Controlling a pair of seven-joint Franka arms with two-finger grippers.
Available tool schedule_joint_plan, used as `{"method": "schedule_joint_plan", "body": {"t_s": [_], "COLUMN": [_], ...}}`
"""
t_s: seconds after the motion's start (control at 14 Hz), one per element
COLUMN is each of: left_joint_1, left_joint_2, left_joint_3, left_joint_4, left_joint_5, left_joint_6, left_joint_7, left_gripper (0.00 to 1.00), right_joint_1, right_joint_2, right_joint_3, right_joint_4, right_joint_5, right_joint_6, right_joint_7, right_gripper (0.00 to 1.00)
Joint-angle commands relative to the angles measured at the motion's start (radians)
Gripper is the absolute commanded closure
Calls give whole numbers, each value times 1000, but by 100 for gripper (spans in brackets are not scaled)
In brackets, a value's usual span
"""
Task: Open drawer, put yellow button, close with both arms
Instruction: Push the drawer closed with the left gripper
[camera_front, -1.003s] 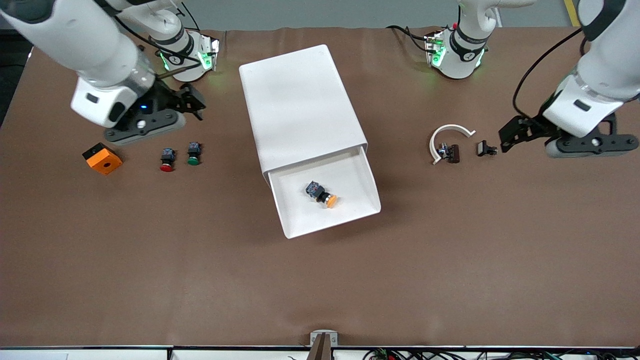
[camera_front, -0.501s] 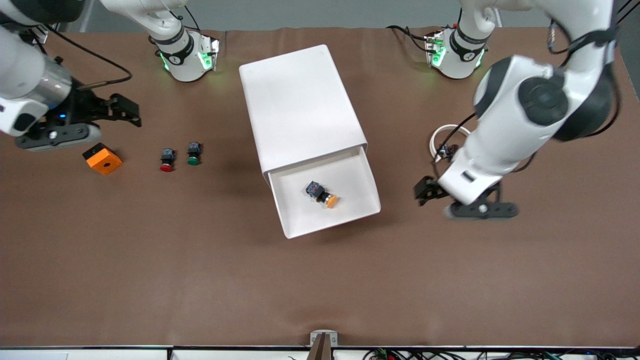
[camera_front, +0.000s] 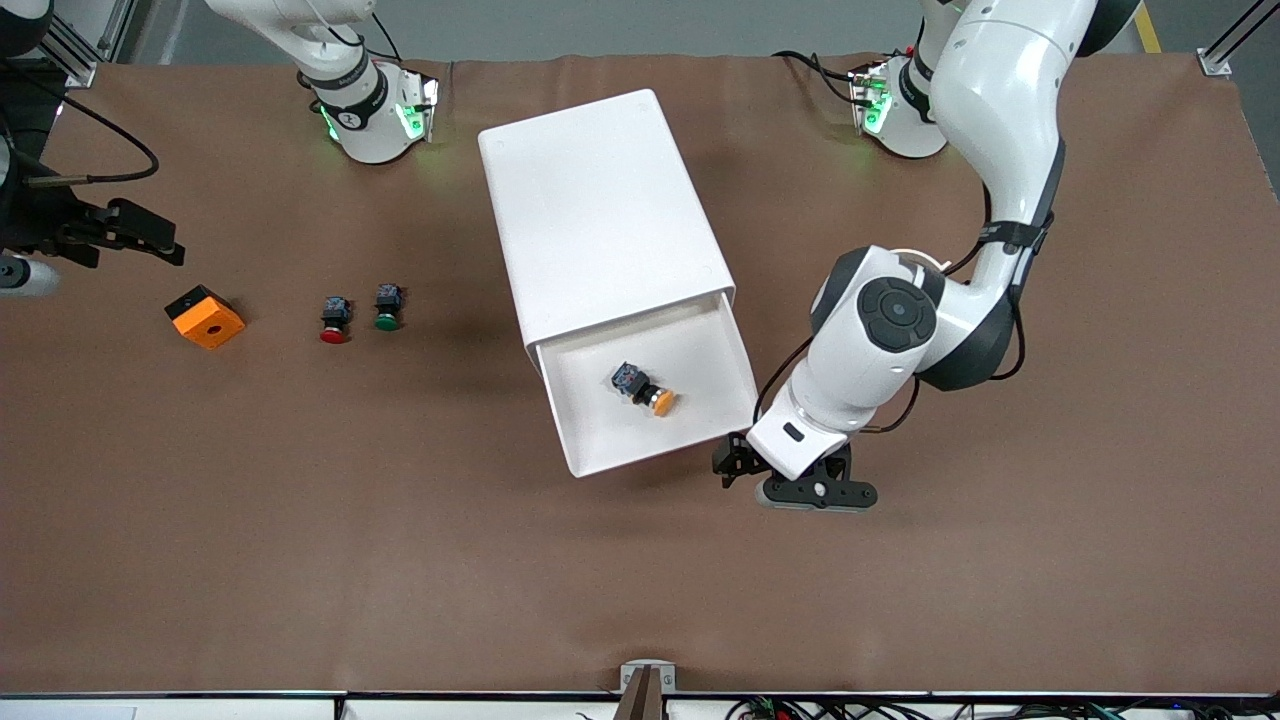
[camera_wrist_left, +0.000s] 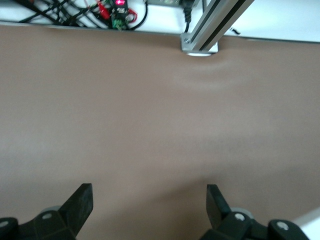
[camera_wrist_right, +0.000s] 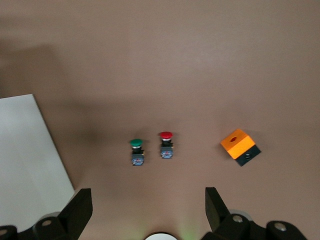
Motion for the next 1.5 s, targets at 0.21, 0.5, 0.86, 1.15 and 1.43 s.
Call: {"method": "schedule_joint_plan", "body": {"t_s": [0.21,0.5,0.86,1.15,1.43], "left_joint_1": [-70,-92,-149,-178,-207], "left_joint_2": [79,82,45,12,15], "left_joint_3": [5,-1,2,1,-11], "left_joint_4": [38,34,31,26,22], "left_joint_5": [-8,-53,-86,-93,-97], "left_joint_6": [105,114,-57,-181,-226], "left_joint_7": [-171,-320,-377,-417,-450], "left_gripper": [0,0,0,0,0], "right_joint_1": [-21,-35,-33,-33,-32], "right_joint_2": [2,2,2,2,2], "right_joint_3": [17,17,17,17,19], "right_joint_4": [43,49,49,49,49], "right_joint_5": [-17,-10,-10,-10,-10], "right_joint_6": [19,65,65,65,65], "right_joint_7": [13,15,13,11,11], "right_gripper": [0,0,0,0,0]}}
